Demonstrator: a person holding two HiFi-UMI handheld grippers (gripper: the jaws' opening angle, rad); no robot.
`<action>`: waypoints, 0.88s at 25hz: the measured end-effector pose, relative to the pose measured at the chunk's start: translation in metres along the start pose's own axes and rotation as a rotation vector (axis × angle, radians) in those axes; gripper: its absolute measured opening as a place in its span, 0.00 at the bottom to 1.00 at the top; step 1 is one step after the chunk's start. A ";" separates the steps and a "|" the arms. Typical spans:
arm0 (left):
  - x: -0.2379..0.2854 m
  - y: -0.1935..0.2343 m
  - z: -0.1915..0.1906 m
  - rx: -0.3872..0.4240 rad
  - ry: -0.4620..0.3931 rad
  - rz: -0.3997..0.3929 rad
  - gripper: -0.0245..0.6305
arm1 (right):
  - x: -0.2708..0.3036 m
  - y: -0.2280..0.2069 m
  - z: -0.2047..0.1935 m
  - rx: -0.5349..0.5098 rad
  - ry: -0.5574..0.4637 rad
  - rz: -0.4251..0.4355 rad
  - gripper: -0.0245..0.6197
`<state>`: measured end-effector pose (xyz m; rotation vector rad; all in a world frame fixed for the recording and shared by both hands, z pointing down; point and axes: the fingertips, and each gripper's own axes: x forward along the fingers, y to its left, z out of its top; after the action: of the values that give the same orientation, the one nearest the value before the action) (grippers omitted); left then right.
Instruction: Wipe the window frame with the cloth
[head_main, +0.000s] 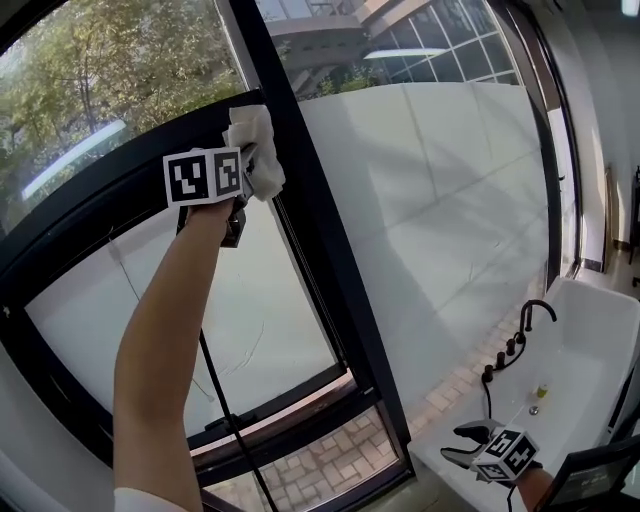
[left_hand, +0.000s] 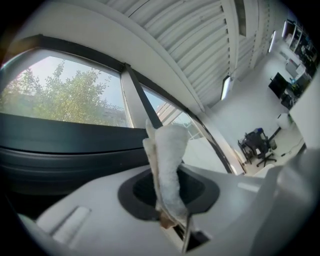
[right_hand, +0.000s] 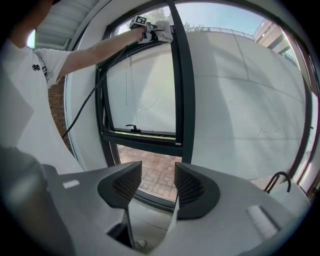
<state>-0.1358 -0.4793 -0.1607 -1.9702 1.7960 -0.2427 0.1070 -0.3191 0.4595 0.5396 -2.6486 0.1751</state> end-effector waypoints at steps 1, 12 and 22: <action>-0.005 0.004 -0.001 0.009 0.006 0.006 0.18 | 0.002 0.000 0.001 -0.004 -0.002 0.007 0.35; -0.094 0.083 -0.014 0.024 0.041 0.105 0.18 | 0.059 0.036 0.028 -0.094 0.017 0.146 0.35; -0.222 0.183 -0.034 -0.004 0.089 0.225 0.18 | 0.108 0.112 0.053 -0.197 0.051 0.284 0.35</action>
<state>-0.3437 -0.2779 -0.1736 -1.7651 2.0573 -0.2567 -0.0482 -0.2644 0.4546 0.0922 -2.6430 0.0101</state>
